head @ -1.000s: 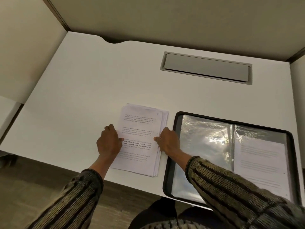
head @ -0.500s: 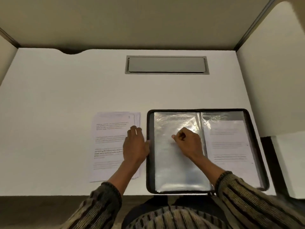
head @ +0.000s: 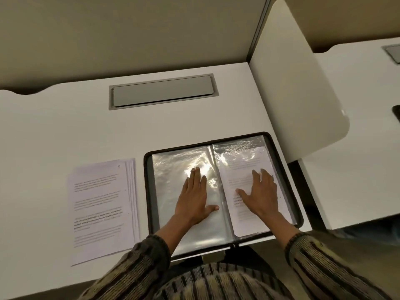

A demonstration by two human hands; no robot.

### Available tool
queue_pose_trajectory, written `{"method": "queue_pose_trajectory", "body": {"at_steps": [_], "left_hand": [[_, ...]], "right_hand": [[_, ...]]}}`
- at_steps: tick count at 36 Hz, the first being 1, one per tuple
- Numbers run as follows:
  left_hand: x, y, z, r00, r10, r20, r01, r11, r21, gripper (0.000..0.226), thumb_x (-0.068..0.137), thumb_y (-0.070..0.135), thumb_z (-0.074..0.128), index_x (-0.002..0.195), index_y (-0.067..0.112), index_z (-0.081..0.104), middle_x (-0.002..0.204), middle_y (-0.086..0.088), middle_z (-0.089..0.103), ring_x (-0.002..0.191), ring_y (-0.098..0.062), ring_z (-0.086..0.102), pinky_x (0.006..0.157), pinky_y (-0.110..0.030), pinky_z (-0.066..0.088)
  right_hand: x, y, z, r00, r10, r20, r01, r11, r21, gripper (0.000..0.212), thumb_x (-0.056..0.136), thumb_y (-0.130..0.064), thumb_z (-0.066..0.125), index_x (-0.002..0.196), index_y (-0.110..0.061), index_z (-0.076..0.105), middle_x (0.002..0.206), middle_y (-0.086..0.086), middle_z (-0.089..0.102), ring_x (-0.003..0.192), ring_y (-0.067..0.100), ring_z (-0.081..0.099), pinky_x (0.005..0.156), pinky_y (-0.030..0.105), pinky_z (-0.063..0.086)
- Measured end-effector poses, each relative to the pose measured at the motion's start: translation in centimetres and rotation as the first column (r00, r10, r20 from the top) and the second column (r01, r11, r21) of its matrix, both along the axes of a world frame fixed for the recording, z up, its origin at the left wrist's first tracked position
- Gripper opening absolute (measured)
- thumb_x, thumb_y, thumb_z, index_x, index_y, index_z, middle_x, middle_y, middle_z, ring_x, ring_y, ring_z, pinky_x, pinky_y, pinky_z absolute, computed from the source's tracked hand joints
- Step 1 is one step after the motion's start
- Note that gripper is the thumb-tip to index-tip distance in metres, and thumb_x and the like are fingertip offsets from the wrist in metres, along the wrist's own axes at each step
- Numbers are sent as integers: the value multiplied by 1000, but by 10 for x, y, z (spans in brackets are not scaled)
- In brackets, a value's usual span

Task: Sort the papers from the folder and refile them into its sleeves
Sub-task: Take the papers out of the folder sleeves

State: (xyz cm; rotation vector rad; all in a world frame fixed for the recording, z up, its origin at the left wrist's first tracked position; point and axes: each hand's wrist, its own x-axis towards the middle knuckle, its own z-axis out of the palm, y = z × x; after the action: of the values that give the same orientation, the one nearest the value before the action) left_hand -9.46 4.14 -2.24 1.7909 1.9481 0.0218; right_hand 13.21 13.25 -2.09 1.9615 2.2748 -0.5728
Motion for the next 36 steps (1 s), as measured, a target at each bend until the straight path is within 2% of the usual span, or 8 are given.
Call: {"method": "queue_pose_trajectory", "body": {"at_steps": [5,13,20,26,29,32,34,36], "left_hand": [[6,-11,-19,999,18,-30,-19,999,-26,128,83,83,61,169,10,0,172,-11,-31,158,-28,-31,133,-49,0],[11,-6,-14,997,31,-71,-37,996,-83,128,84,79,65,169,13,-5,170,-9,-35,157,-28,-33,132,-48,-3],[19,0,-9,994,70,-85,-80,989,-125,129,83,73,72,168,11,-2,172,-10,-31,158,-30,-30,133,-50,2],[22,4,-7,991,111,-69,-120,981,-154,130,82,71,76,168,12,-1,172,-8,-30,159,-28,-28,133,-49,2],[24,11,-2,979,203,-15,-203,969,-137,112,84,70,73,164,13,21,177,-8,-15,163,-27,-15,132,-50,15],[34,21,13,940,333,79,-326,941,-95,87,86,75,67,149,18,46,174,-11,20,163,-29,9,126,-53,30],[44,30,29,904,398,155,-399,917,-28,78,86,82,58,134,21,60,151,-1,53,146,-24,43,111,-48,46],[55,39,49,850,472,234,-483,876,-13,75,84,90,48,113,25,69,118,10,70,114,-13,64,92,-41,55]], "right_hand": [[30,13,-9,997,-35,67,37,999,-23,109,91,-72,59,165,-6,13,169,22,15,155,39,18,126,54,20],[42,32,-7,983,-145,109,137,987,81,101,86,-71,68,151,-1,36,143,24,47,127,38,47,99,53,46],[59,51,-7,967,-251,-34,251,968,22,62,84,-42,84,127,-8,56,123,19,58,115,37,55,92,51,52],[72,58,-4,936,-275,-218,284,959,10,15,93,-23,76,103,-18,67,105,5,64,96,24,62,75,38,53],[69,56,1,925,-219,-309,228,974,-7,12,92,-25,76,95,-23,65,100,-1,63,87,16,62,68,30,49],[62,50,14,889,-131,-439,117,991,-59,20,88,-28,82,88,-29,62,94,-10,60,83,8,63,69,23,52],[52,43,25,854,-81,-515,40,995,-89,20,87,-26,83,86,-30,63,91,-12,64,82,6,65,71,23,56],[39,34,37,813,-29,-582,-27,996,-87,19,87,-23,83,86,-28,65,87,-13,68,81,5,66,73,24,58]]}}
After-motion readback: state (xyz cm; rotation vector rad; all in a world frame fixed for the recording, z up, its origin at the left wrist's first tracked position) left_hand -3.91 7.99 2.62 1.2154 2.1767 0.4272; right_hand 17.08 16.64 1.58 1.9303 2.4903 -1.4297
